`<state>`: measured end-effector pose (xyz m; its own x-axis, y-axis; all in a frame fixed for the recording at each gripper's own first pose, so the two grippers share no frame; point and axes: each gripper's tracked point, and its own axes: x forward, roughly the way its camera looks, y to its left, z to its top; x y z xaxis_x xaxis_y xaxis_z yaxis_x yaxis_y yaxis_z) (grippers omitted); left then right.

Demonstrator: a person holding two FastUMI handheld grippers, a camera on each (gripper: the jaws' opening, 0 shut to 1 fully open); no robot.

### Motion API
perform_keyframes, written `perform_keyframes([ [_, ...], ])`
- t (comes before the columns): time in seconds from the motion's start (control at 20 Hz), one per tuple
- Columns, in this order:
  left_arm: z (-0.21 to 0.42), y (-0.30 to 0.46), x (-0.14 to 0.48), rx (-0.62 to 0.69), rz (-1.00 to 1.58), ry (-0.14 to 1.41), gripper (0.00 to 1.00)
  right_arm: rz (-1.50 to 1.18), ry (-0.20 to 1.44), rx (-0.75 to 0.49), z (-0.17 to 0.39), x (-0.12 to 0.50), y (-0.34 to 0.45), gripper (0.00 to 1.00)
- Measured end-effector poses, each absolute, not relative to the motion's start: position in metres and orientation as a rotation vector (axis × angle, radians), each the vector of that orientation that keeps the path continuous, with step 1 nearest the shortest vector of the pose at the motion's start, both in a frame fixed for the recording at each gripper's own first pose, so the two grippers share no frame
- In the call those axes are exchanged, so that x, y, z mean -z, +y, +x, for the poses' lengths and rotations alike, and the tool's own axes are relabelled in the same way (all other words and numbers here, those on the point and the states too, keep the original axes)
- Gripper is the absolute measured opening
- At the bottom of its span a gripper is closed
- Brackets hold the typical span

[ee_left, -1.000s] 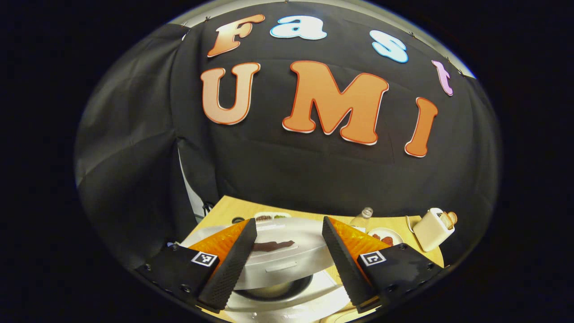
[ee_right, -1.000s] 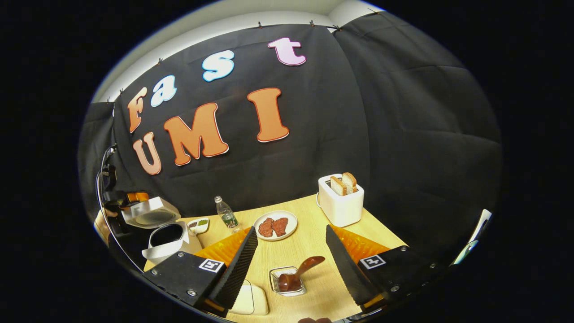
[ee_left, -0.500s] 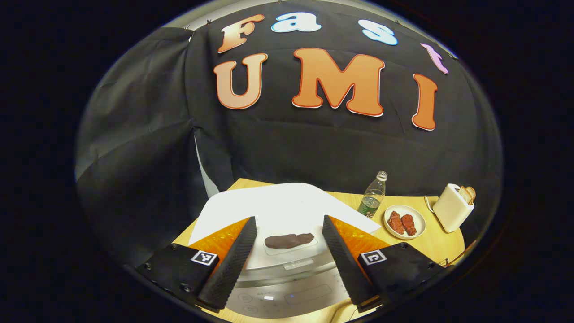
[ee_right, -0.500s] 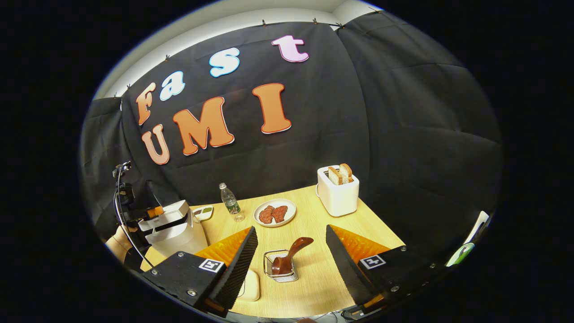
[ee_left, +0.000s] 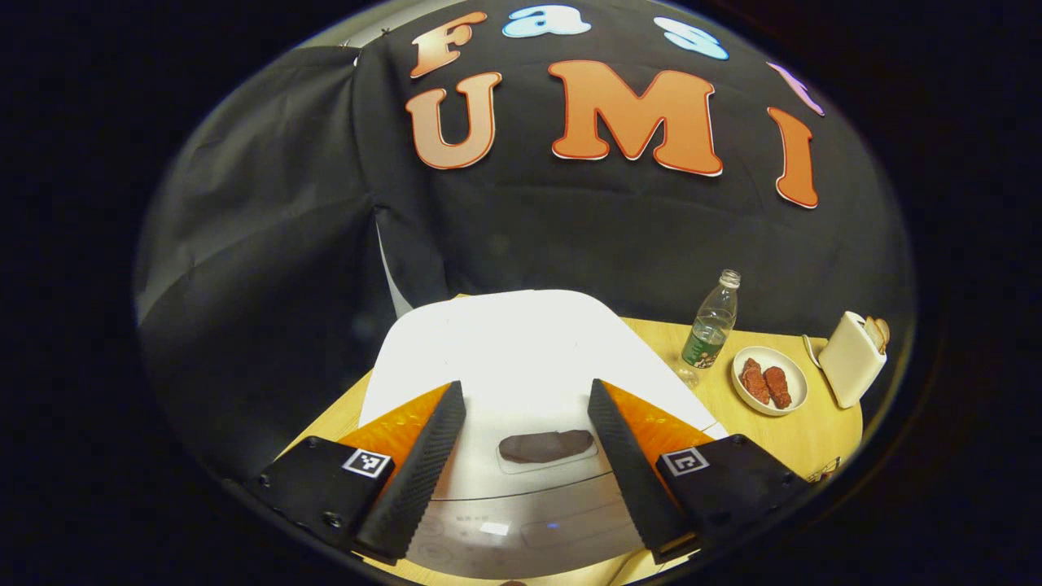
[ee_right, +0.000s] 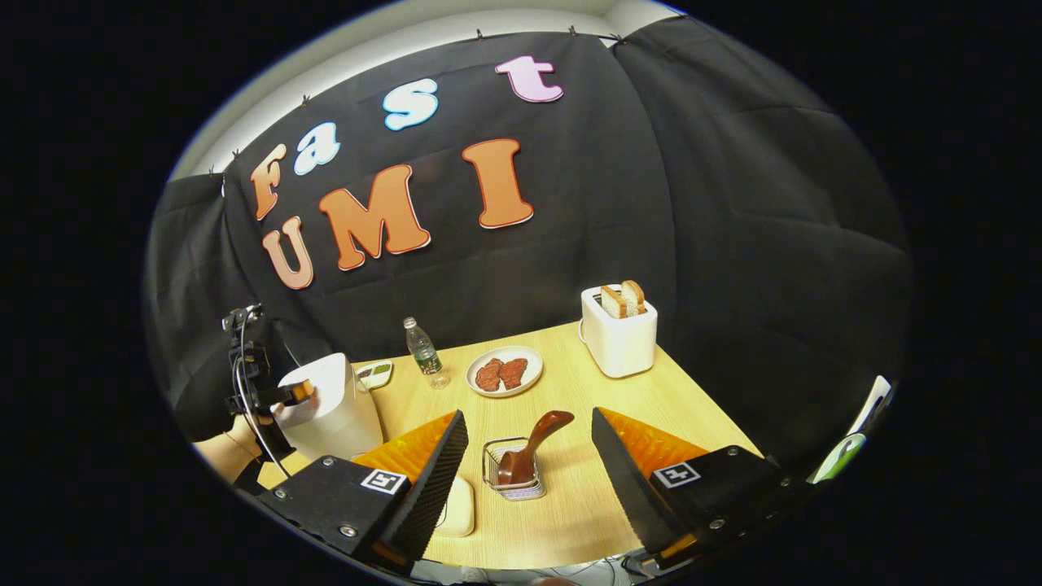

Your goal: Close the left gripper, press the button to open the rice cooker; take a wooden spoon from the chopstick holder with the right hand, scoop a spoonful of rice and pour it into the rice cooker, then put the wooden spoon back into the chopstick holder.

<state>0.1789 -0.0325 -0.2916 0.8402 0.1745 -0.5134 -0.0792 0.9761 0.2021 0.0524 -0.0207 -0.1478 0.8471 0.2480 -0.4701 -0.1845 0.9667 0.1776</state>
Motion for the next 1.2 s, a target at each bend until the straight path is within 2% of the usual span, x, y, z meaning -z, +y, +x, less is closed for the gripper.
perform_keyframes([
  [0.55, 0.163, -0.032, 0.275, -0.033, 0.163, 0.572, 0.98, 0.128, 0.486, -0.186, 0.068, 0.14, -0.025, 0.95],
  [0.8, 0.143, -0.031, 0.225, -0.003, 0.101, 0.507, 1.0, 0.12, 0.461, -0.169, 0.078, 0.13, -0.03, 0.95],
  [0.85, 0.142, -0.031, 0.212, -0.002, 0.093, 0.485, 0.97, 0.12, 0.456, -0.168, 0.08, 0.127, -0.031, 0.94],
  [1.0, 0.13, -0.019, 0.176, -0.017, 0.09, 0.457, 0.97, 0.116, 0.425, -0.164, 0.083, 0.111, -0.033, 0.95],
  [1.05, 0.125, -0.016, 0.162, -0.022, 0.094, 0.44, 1.0, 0.109, 0.409, -0.161, 0.084, 0.105, -0.035, 0.95],
  [1.1, 0.121, -0.014, 0.146, -0.023, 0.1, 0.417, 0.98, 0.1, 0.397, -0.159, 0.085, 0.099, -0.036, 0.95],
  [1.2, 0.108, -0.009, 0.115, -0.026, 0.105, 0.369, 1.0, 0.073, 0.369, -0.154, 0.087, 0.087, -0.041, 0.95],
])
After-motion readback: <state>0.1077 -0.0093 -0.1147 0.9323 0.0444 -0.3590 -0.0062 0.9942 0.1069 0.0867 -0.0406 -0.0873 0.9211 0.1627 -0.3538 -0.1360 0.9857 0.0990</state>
